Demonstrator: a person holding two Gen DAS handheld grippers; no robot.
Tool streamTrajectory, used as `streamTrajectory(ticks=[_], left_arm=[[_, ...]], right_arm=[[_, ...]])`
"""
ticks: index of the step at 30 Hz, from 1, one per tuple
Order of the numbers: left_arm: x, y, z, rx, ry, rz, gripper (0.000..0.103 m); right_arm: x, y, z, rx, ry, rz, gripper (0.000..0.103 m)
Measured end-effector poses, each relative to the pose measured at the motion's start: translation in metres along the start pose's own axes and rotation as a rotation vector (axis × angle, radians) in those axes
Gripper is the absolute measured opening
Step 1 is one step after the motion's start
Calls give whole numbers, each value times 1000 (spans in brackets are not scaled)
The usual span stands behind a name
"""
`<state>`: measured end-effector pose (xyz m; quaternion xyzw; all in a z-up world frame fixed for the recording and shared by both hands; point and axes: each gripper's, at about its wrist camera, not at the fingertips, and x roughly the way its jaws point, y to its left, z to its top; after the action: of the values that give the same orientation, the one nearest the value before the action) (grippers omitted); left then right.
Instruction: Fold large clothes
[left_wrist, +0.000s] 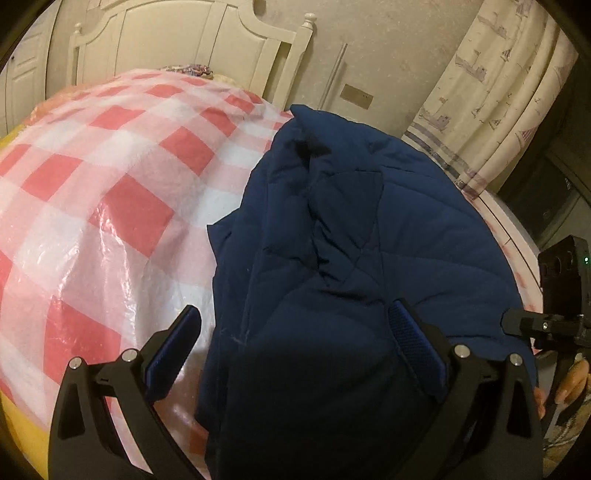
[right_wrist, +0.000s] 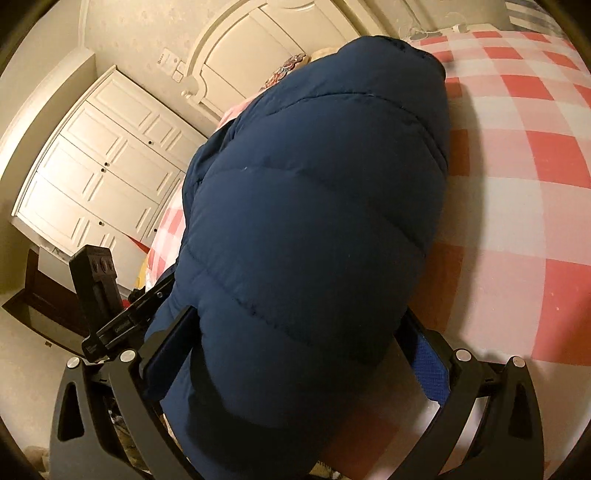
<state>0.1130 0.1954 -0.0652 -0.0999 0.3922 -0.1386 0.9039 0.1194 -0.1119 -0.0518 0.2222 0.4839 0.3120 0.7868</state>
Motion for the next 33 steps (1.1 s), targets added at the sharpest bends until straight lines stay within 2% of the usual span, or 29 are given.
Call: streamTrajectory(ticks=[3, 6, 7, 8, 10, 11, 12, 14, 15, 16, 18, 19, 21, 23, 25, 27, 29, 31, 32, 33], left_arm=[[-3, -7, -1, 30, -20, 41, 101], [-4, -8, -1, 35, -25, 45, 101], [-5, -8, 0, 34, -24, 44, 101], [-6, -8, 0, 34, -21, 44, 101], [-12, -8, 1, 47, -15, 48, 101], [-17, -8, 3, 52, -13, 48, 101], [-28, -4, 6, 48, -17, 48, 101], [-48, 6, 11, 27, -50, 69, 101], [-65, 17, 15, 6, -93, 96, 101], [-75, 24, 17, -6, -113, 111, 101], [-96, 42, 18, -33, -150, 138, 101], [-103, 50, 16, -41, -155, 146, 101], [-107, 66, 6, -61, -130, 152, 101], [-101, 76, -8, -81, -83, 145, 101], [-94, 86, -26, -115, -57, 143, 100], [-87, 92, -40, -140, -35, 121, 99], [-84, 96, -49, -148, -24, 118, 99], [-82, 99, -50, -149, -23, 121, 99], [-82, 101, -50, -155, -26, 115, 99], [-81, 100, -49, -158, -26, 108, 99]], right_arm=[[-8, 13, -1, -44, -39, -82, 99], [-23, 48, -8, -191, -147, -271, 99], [-30, 64, -14, -264, -208, -361, 99], [-37, 90, -26, -397, -293, -466, 99], [-42, 130, -50, -616, -393, -555, 99], [-39, 152, -70, -753, -424, -565, 99], [-31, 170, -87, -871, -412, -556, 99], [-11, 192, -110, -1039, -362, -576, 98], [-1, 200, -118, -1102, -349, -591, 98], [10, 205, -124, -1153, -336, -593, 95], [33, 214, -126, -1211, -278, -574, 80], [42, 217, -127, -1234, -258, -571, 77], [68, 222, -125, -1296, -242, -636, 73], [89, 223, -120, -1321, -210, -672, 69], [109, 222, -119, -1365, -194, -734, 58], [116, 220, -120, -1393, -211, -755, 37], [93, 224, -111, -1319, -287, -676, 27], [51, 228, -100, -1212, -386, -568, 26], [25, 229, -97, -1183, -451, -516, 26], [12, 230, -100, -1192, -478, -488, 26]])
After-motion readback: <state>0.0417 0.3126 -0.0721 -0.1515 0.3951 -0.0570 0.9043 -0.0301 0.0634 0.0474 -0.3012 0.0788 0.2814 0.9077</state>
